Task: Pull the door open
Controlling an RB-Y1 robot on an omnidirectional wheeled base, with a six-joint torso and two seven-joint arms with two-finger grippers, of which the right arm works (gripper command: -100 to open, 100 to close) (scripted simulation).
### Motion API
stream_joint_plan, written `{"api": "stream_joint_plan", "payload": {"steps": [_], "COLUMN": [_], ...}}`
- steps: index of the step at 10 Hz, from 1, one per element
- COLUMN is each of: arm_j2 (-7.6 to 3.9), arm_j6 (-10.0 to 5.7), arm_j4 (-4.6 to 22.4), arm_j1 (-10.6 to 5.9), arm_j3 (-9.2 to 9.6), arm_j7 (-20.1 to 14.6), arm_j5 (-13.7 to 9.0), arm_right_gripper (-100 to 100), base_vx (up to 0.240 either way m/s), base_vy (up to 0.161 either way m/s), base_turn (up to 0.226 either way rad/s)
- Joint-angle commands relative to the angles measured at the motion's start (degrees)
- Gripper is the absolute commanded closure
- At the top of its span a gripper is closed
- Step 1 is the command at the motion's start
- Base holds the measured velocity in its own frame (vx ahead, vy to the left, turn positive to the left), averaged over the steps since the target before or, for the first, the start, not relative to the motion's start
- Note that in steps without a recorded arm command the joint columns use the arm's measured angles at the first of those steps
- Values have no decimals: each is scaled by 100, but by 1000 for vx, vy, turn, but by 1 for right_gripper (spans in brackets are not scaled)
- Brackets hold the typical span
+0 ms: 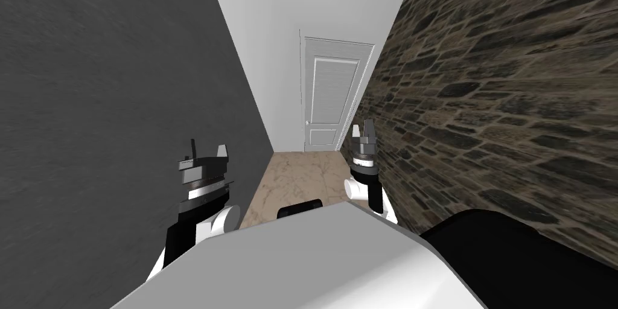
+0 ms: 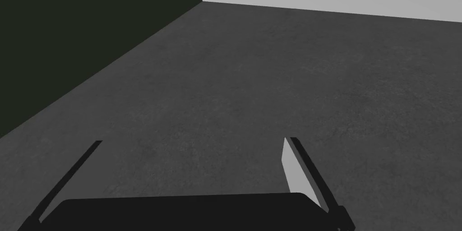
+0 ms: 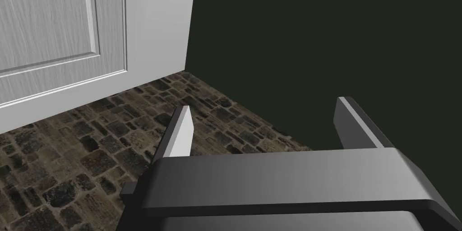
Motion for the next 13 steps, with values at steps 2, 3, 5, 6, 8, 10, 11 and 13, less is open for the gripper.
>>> {"api": "stream_joint_plan", "payload": {"steps": [2, 3, 5, 6, 8, 10, 11, 13], "arm_j2": [-76, -116, -204, -231, -310, -403, -435, -498], "arm_j6": [-60, -93, -168, -192, -263, -351, -381, -441], "arm_j4": [168, 261, 473, 540, 741, 988, 1072, 1241], "arm_j1": [-21, -33, -59, -68, -93, -124, -135, -156], "arm_j3": [74, 115, 208, 237, 326, 434, 471, 546], "arm_j7": [-172, -268, -485, -554, -760, -1013, -1099, -1273], "arm_j5": [-139, -216, -391, -446, -612, -816, -886, -1026], "arm_right_gripper": [-100, -100, -100, -100, -100, -100, -100, -100], "base_vx": [129, 152, 179, 172, 143, 134, 124, 96], "base_vy": [54, -44, -38, 17, 24, 0, 1, 11], "base_turn": [16, 37, 35, 23, 28, 38, 19, 29]}}
